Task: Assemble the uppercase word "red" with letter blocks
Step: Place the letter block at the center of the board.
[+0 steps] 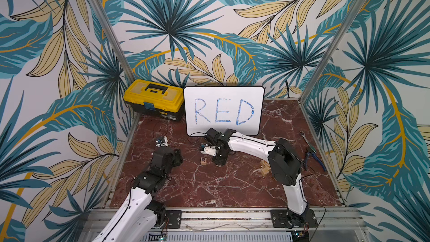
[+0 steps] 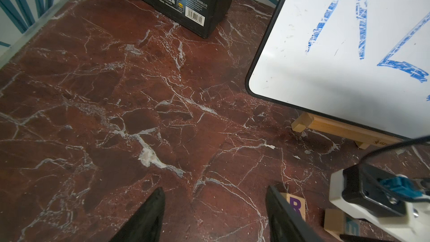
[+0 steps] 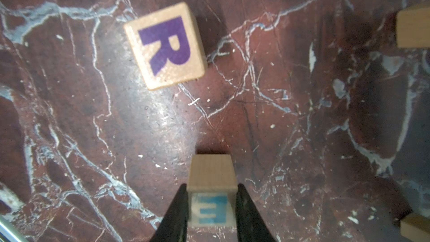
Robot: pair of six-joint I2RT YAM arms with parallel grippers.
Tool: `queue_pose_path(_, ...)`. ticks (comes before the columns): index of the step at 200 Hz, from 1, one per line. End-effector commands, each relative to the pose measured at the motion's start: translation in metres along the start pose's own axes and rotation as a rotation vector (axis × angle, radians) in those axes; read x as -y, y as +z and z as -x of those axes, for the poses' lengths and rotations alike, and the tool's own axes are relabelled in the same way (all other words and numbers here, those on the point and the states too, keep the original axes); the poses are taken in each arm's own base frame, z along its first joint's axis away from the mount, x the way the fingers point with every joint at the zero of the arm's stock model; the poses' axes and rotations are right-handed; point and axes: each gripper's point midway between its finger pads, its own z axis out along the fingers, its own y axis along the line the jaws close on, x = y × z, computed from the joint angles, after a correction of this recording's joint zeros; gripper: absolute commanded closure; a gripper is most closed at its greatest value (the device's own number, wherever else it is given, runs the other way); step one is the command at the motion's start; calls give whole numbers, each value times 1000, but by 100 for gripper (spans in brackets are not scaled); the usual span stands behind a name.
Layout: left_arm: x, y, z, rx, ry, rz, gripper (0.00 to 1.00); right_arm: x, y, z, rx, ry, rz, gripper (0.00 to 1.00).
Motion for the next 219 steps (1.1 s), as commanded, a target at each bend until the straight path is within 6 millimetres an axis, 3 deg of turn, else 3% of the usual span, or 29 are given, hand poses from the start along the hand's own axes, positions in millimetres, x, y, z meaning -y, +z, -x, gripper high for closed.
queue_pose_path(1, -7, 5, -11, -22, -1, 15, 31, -3, 10, -5, -27, -24, 3, 72)
queue_pose_path(101, -6, 4, -11, -19, -1, 11, 31, 4, -4, 4, 19, -12, -49, 55)
queue_pose_path(118, -6, 3, -9, -17, 0, 10, 31, 12, -19, 6, 42, 52, -98, 55)
queue_pose_path(160, -3, 3, -4, -6, 8, 2, 31, 14, -77, 8, 128, 310, -120, 56)
queue_pose_path(190, 0, 5, -2, -5, 12, -6, 31, -18, -99, 12, 209, 411, 57, 57)
queue_pose_path(219, -1, 6, -1, -2, 10, -8, 31, -8, -101, -8, 167, 654, -12, 61)
